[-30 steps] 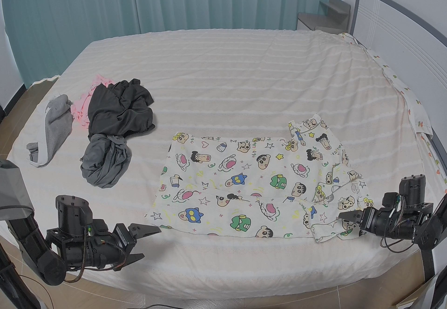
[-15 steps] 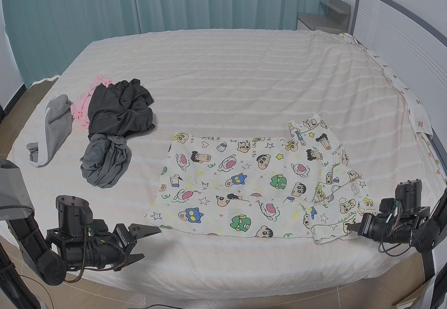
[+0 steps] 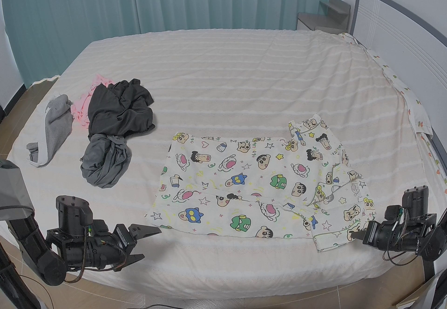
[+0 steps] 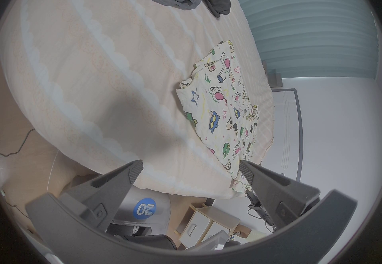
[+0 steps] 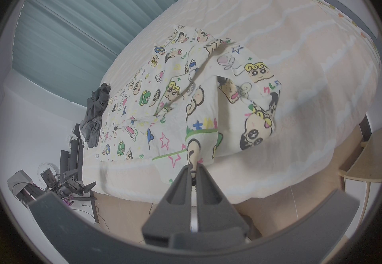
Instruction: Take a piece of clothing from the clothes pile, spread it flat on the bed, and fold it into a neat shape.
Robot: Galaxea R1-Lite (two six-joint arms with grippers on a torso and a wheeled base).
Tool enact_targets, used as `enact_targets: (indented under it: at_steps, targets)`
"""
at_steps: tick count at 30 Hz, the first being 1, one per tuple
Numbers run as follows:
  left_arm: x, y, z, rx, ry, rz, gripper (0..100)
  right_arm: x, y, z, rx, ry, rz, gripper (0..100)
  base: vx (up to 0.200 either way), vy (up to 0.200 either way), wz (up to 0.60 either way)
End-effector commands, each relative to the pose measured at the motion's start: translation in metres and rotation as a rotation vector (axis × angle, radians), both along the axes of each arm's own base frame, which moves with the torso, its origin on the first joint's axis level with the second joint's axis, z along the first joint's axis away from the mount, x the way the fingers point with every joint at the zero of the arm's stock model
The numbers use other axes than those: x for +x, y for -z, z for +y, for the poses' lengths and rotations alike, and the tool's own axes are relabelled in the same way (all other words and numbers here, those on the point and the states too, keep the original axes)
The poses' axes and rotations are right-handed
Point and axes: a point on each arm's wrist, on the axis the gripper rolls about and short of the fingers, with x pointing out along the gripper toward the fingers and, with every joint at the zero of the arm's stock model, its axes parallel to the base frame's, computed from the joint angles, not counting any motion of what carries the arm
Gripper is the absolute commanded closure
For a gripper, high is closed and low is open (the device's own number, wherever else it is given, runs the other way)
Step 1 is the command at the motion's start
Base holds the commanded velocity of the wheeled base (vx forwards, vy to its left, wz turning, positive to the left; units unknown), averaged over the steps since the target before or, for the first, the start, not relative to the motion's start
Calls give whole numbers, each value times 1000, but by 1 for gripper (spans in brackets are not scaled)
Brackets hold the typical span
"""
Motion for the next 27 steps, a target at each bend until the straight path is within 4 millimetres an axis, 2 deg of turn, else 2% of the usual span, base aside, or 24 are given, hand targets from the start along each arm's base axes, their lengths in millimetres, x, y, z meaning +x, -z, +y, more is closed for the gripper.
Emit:
enact_targets:
  at_steps: [1,5,6,12,19,25,27]
  targets:
    - [0,0,0,0,2,-1,0,-1,14,0,0,5,76,100,0,0,0]
    - [0,0,0,0,2,-1,0,2,20,0,15,21,88,100,0,0,0]
    - [0,0,0,0,2,-1,0,2,20,1,16,21,81,0,0,0,0]
    - [0,0,0,0,2,1,0,-8,14,-1,17,21,26,0,0,0,0]
    - [0,0,0,0,2,1,0,-16,-12,-1,19,46,-123,0,0,0,0]
    - [0,0,0,0,2,1,0,-16,-18,17,36,-50,-163,0,0,0,0]
    - [0,0,0,0,2,1,0,-5,-15,25,42,-80,-152,0,0,0,0]
